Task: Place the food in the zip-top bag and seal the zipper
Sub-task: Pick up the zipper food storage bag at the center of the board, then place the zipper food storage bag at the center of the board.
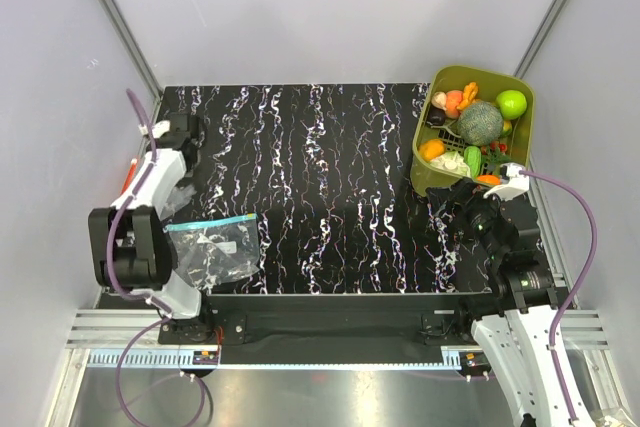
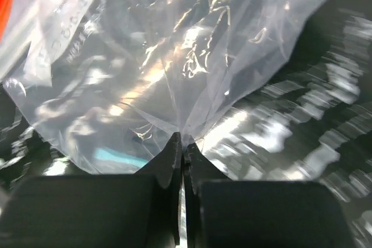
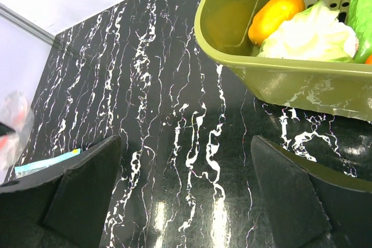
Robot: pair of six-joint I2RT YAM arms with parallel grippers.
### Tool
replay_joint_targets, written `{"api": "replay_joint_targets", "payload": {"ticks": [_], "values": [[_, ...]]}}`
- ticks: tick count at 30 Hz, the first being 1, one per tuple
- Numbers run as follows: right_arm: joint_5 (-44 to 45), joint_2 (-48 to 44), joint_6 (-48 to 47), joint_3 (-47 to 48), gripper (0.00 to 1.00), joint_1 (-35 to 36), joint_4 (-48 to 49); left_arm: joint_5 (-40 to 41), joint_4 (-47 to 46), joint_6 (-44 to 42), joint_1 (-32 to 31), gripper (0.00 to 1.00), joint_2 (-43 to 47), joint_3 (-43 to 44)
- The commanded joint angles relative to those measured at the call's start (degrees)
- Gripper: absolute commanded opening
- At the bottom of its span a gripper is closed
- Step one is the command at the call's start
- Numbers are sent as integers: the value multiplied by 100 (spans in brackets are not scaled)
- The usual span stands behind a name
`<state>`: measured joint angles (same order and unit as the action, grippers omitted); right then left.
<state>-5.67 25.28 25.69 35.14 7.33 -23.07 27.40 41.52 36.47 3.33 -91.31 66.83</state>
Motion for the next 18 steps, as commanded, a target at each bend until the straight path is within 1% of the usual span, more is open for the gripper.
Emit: {"api": "replay_joint_targets", "payload": {"ticks": [1,2,4,5,6,7,9,10,11,12,13,14,15,16,17,18], "values": [[-30,-41,-47,195,100,-4,162,-893,-531,-342,-788,0,517,383],[-30,-32,-29,195,100,-4,180,-981,-531,-290,-1234,0,578,462],[-30,12,-20,213,100,-4,215,-1595,-706,-141,-1641,0,614,664],[-30,38,-12,213,100,-4,215,-1841,-793,-70,-2017,0,658,700],[-74,91,-3,213,100,5,233,-2322,-1055,-26,-2212,0,675,726],[-92,135,-12,230,100,-4,233,-2501,-1154,122,-2606,0,693,787],[-232,258,-38,257,100,-4,250,-2861,-1486,281,-3021,0,763,858],[-285,311,-47,292,100,5,207,-3176,-1610,438,-3414,0,798,919],[-294,355,-56,327,100,-4,172,-3397,-1768,527,-3601,0,816,920],[-294,399,-82,353,100,-4,128,-3895,-2240,632,-3768,0,851,911],[-268,408,-108,406,99,-4,84,-4204,-2514,947,-4048,0,878,850],[-233,408,-134,441,100,5,49,-4573,-2891,1159,-4155,0,947,649],[-128,382,-152,468,100,-4,-56,-5255,-3808,1422,-4244,0,983,447],[-92,355,-187,520,100,-4,-83,-5523,-4279,2051,-4358,0,1018,280],[-66,338,-248,547,100,-4,-127,-5778,-4832,2405,-4376,0,1105,87],[-13,303,-275,608,100,5,-215,-6198,-5899,2766,-4385,0,1124,-394]]}}
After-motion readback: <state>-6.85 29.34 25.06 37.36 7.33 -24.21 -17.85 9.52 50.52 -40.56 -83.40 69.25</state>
